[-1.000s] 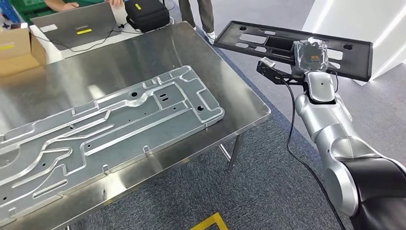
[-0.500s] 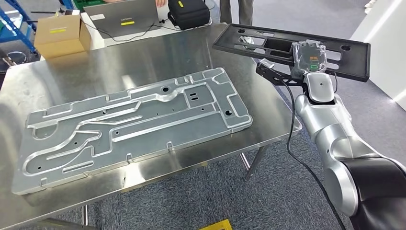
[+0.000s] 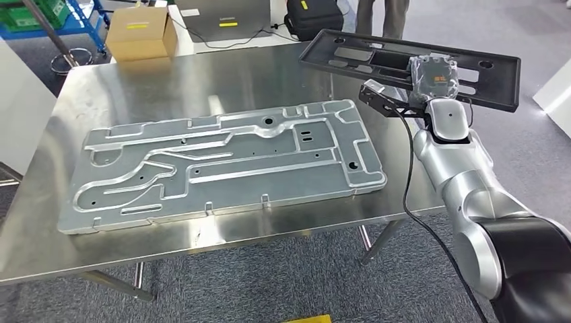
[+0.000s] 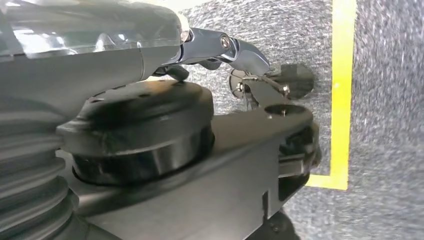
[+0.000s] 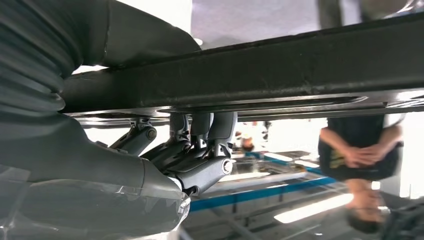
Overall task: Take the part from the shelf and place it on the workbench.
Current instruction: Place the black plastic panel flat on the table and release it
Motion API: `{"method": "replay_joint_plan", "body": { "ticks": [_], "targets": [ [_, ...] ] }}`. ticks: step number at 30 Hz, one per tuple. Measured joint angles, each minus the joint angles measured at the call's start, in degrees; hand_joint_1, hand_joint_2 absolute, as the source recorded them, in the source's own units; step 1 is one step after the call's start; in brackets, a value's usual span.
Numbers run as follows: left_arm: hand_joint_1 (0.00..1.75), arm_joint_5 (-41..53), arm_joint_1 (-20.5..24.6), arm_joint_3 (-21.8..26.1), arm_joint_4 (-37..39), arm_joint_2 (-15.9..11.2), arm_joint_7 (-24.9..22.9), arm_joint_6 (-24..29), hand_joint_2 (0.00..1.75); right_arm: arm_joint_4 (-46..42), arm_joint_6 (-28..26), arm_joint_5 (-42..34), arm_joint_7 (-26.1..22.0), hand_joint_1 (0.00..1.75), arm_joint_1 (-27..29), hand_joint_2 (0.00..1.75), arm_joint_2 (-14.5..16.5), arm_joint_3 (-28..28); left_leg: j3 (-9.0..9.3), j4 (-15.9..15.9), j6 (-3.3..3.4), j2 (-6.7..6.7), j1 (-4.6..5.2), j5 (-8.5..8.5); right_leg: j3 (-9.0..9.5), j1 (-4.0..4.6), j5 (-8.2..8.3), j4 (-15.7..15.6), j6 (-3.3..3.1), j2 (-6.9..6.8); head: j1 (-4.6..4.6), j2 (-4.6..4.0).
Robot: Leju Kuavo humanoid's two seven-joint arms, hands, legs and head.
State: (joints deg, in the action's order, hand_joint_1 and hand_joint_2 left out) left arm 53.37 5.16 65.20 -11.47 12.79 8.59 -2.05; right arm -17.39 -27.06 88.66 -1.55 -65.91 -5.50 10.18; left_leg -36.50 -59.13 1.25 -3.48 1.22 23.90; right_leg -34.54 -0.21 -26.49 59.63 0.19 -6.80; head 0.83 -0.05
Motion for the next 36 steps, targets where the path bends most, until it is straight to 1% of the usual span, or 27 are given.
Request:
{"method": "replay_joint_plan", "body": {
  "ticks": [1,2,3,5,7,8,9,10,12,14,16,17,18,19,20,21,22,23,24,25,26,27,29,30,32,34,36],
  "targets": [
    [0.00,0.0,0.0,0.0,0.0,0.0,0.0,0.0,1.75,0.0,0.2,0.1,0.0,1.75,0.0,1.75,0.2,0.1,0.07,0.2,0.24,0.82,-0.12,-0.21,0.09,-0.03,-0.13,0.0,0.30,-0.50,0.00,0.00],
    [0.00,0.0,-0.1,0.0,0.0,0.0,0.0,0.0,1.75,0.0,0.4,0.2,0.0,1.75,0.1,1.75,0.3,0.1,0.22,0.6,0.43,1.52,-0.26,-0.44,0.14,-0.16,-0.44,0.2,0.62,-0.02,-0.03,0.01],
    [0.00,0.0,-0.1,0.0,0.0,0.1,0.0,0.0,1.75,0.0,0.5,0.3,0.0,1.75,0.1,1.75,0.5,0.2,0.40,0.9,0.66,2.17,-0.44,-0.68,-0.17,-0.32,-1.21,1.1,0.89,1.19,-0.05,0.01],
    [0.00,0.0,0.1,0.0,0.0,0.2,0.1,0.2,1.75,0.1,0.7,0.6,-0.1,1.75,0.5,1.75,0.8,0.5,0.63,1.4,0.99,3.48,-0.70,-1.00,-2.53,-0.65,-4.30,6.5,1.29,4.73,-0.15,0.00],
    [0.00,0.0,0.3,0.0,0.0,0.2,0.1,0.4,1.75,0.4,1.1,0.8,-0.3,1.75,1.3,1.75,1.3,0.8,0.64,1.3,1.18,5.09,-0.76,-1.08,-5.89,-0.70,-6.96,13.2,1.48,6.23,-0.20,0.00],
    [0.00,0.1,0.3,0.0,0.0,0.3,0.2,0.5,1.75,0.5,1.4,0.8,-0.5,1.75,1.9,1.75,1.8,0.9,0.65,1.2,1.17,6.01,-0.79,-1.07,-6.71,-0.74,-6.78,14.6,1.54,6.39,-0.19,0.00],
    [0.00,0.1,0.2,0.0,0.0,0.3,0.3,0.5,1.75,0.6,1.7,0.9,-0.8,1.75,2.5,1.75,2.5,1.1,0.65,1.1,1.10,6.90,-0.83,-1.02,-6.59,-0.82,-5.54,13.8,1.55,6.50,-0.19,0.00],
    [0.00,0.2,0.2,0.0,0.0,0.3,0.4,0.5,1.75,0.6,1.8,1.0,-0.9,1.75,3.1,1.75,3.4,1.3,0.64,0.8,0.96,7.74,-0.88,-0.92,-5.52,-0.96,-3.46,11.1,1.54,6.79,-0.19,0.00],
    [0.00,0.3,0.3,0.0,0.0,0.2,0.7,0.5,1.75,0.7,1.6,1.1,-0.9,1.75,4.0,1.75,5.1,1.6,0.33,0.2,0.41,9.16,-0.94,-0.65,-2.61,-1.43,-0.19,4.2,1.54,9.24,-0.16,0.00],
    [0.00,0.4,0.5,0.0,0.0,0.2,0.9,0.5,1.75,0.7,1.1,1.0,-1.1,1.75,4.9,1.75,6.4,1.9,-0.37,-0.1,-0.30,10.39,-1.12,-0.67,-1.33,-1.56,0.48,1.0,1.35,11.14,-0.09,0.00],
    [0.00,0.6,0.4,0.0,0.0,0.2,1.1,0.5,1.75,0.7,0.9,0.6,-1.6,1.75,5.5,1.75,7.7,2.1,-0.85,0.0,-1.06,11.86,-1.37,-1.04,-1.31,-1.38,0.47,0.7,0.75,10.20,-0.06,0.00],
    [0.00,0.6,0.3,0.0,0.0,0.1,1.1,0.5,1.75,0.7,0.8,0.3,-2.0,1.75,5.7,1.75,8.2,2.1,-1.05,-0.1,-1.43,11.77,-1.34,-0.99,-1.17,-1.39,0.56,0.5,0.38,9.44,-0.03,0.00],
    [0.00,0.7,0.2,0.0,0.0,0.1,1.2,0.5,1.75,0.7,0.6,0.0,-2.3,1.75,5.7,1.75,8.7,2.2,-1.48,-0.9,-1.76,10.62,-1.22,-0.46,-0.99,-1.48,0.65,0.2,-0.04,8.68,0.21,0.00],
    [0.00,0.8,0.2,0.0,0.0,0.0,1.2,0.5,1.75,0.7,0.3,-0.4,-2.7,1.75,5.7,1.75,9.0,2.2,-2.38,-2.7,-2.04,8.85,-1.08,0.62,-0.79,-1.56,0.71,0.0,-0.40,7.92,0.46,0.00],
    [0.00,0.8,0.2,0.0,0.0,0.0,1.3,0.5,1.75,0.6,-0.1,-0.8,-3.2,1.75,5.7,1.75,9.2,2.2,-3.77,-5.7,-2.25,6.64,-1.09,2.18,-0.62,-1.42,0.69,-0.1,-0.68,7.20,0.73,0.00],
    [0.00,0.9,0.2,0.0,0.0,0.0,1.4,0.4,1.75,0.6,-0.6,-1.3,-3.6,1.75,5.8,1.75,9.3,2.2,-5.56,-9.6,-2.43,5.08,-1.22,3.88,-0.53,-1.27,0.61,-0.1,-0.91,6.44,0.95,0.00],
    [0.00,1.0,0.2,0.0,0.0,0.0,1.5,0.4,1.75,0.6,-1.1,-1.8,-4.1,1.75,5.9,1.75,9.4,2.1,-7.30,-13.2,-2.56,4.30,-1.40,5.15,-0.46,-1.14,0.51,-0.1,-1.03,5.68,0.95,0.00],
    [0.00,1.0,0.2,0.0,0.0,0.0,1.6,0.4,1.75,0.6,-1.5,-2.3,-4.6,1.75,6.1,1.75,9.7,2.1,-8.41,-15.4,-2.64,3.95,-1.55,5.60,-0.38,-1.05,0.41,-0.1,-1.10,4.92,0.95,0.00],
    [0.00,1.1,0.2,0.0,0.0,0.0,1.7,0.3,1.75,0.6,-1.9,-2.7,-5.2,1.75,6.2,1.75,10.0,2.1,-8.48,-15.5,-2.67,3.77,-1.66,5.03,-0.29,-1.00,0.30,-0.1,-1.12,4.21,0.95,0.00],
    [0.00,1.1,0.1,0.0,0.0,-0.1,1.8,0.4,1.75,0.6,-2.3,-3.1,-5.7,1.75,6.4,1.75,10.4,2.1,-7.38,-13.3,-2.61,3.53,-1.71,3.54,-0.16,-0.97,0.19,-0.1,-1.07,3.57,0.95,0.00],
    [0.00,1.2,0.1,0.0,0.0,-0.1,1.8,0.4,1.75,0.5,-2.7,-3.5,-6.3,1.75,6.4,1.75,10.9,2.1,-5.38,-9.5,-2.43,2.86,-1.66,1.57,0.03,-0.94,0.06,-0.1,-0.97,2.99,0.95,0.00],
    [0.00,1.2,0.2,0.0,0.0,-0.1,1.8,0.4,1.75,0.4,-3.2,-3.9,-6.7,1.75,6.5,1.75,11.3,2.1,-3.23,-5.5,-2.20,1.64,-1.37,0.19,0.22,-0.80,-0.12,-0.1,-0.80,2.43,0.95,0.00],
    [0.00,1.2,0.4,0.0,0.0,-0.1,1.9,0.5,1.75,0.2,-4.0,-4.3,-7.2,1.75,6.5,1.75,12.0,2.1,-0.69,-0.6,-1.47,-0.04,-0.77,-0.96,0.55,-0.45,-0.46,-0.1,-0.29,1.25,0.93,0.00],
    [0.00,1.2,0.4,0.0,0.0,-0.1,1.9,0.5,1.75,0.1,-4.2,-4.5,-7.4,1.75,6.5,1.75,12.3,2.1,-0.47,0.0,-1.16,-0.08,-0.52,-0.74,0.69,-0.27,-0.59,-0.2,-0.02,0.61,0.91,0.01],
    [0.00,1.3,0.3,0.0,0.0,-0.1,1.8,0.6,1.75,-0.1,-4.4,-4.8,-7.8,1.75,6.6,1.75,13.1,2.1,-0.42,0.4,-0.51,1.30,-0.68,-0.93,1.02,-0.25,-0.94,-0.2,0.59,-0.24,0.90,0.00],
    [0.00,1.3,0.3,0.0,0.0,-0.1,1.8,0.7,1.75,-0.3,-4.6,-5.0,-8.1,1.75,6.7,1.75,13.6,2.1,-0.11,1.0,0.15,2.55,-1.02,-1.26,0.33,-0.52,-2.58,1.9,1.08,1.94,0.88,0.00],
    [0.00,1.3,0.5,0.0,0.0,-0.1,1.8,0.7,1.75,-0.4,-4.8,-5.1,-8.2,1.75,6.9,1.75,13.7,2.1,0.03,1.2,0.62,3.72,-1.19,-1.43,-2.63,-0.72,-5.86,8.2,1.31,5.28,0.84,0.00]
  ]
}}
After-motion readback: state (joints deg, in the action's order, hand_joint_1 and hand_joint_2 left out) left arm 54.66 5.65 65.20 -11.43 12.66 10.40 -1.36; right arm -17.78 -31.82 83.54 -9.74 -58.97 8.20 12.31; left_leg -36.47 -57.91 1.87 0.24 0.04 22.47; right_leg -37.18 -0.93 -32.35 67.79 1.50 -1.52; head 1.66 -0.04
